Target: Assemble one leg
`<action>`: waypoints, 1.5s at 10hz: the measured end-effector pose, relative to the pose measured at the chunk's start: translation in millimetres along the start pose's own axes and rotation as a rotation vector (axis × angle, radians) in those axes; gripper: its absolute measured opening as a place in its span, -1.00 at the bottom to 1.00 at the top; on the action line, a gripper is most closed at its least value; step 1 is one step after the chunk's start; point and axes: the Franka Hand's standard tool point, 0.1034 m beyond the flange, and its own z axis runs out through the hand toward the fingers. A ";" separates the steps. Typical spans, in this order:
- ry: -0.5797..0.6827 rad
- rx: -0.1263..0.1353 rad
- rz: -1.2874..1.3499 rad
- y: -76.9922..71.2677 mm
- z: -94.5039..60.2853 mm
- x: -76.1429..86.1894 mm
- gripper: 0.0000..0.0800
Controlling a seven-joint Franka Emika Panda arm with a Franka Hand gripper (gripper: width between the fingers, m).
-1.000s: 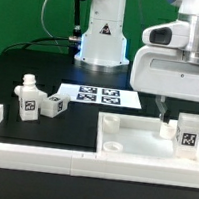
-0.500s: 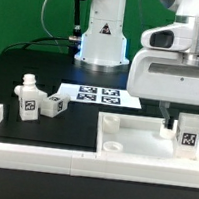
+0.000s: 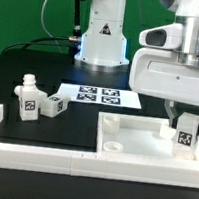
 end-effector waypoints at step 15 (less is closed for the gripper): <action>-0.004 0.052 -0.096 -4.6 -3.1 -6.0 0.62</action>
Offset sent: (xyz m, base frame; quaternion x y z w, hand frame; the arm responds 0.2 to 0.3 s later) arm 0.0108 0.0095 -0.0040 0.0749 0.0026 0.4516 0.8891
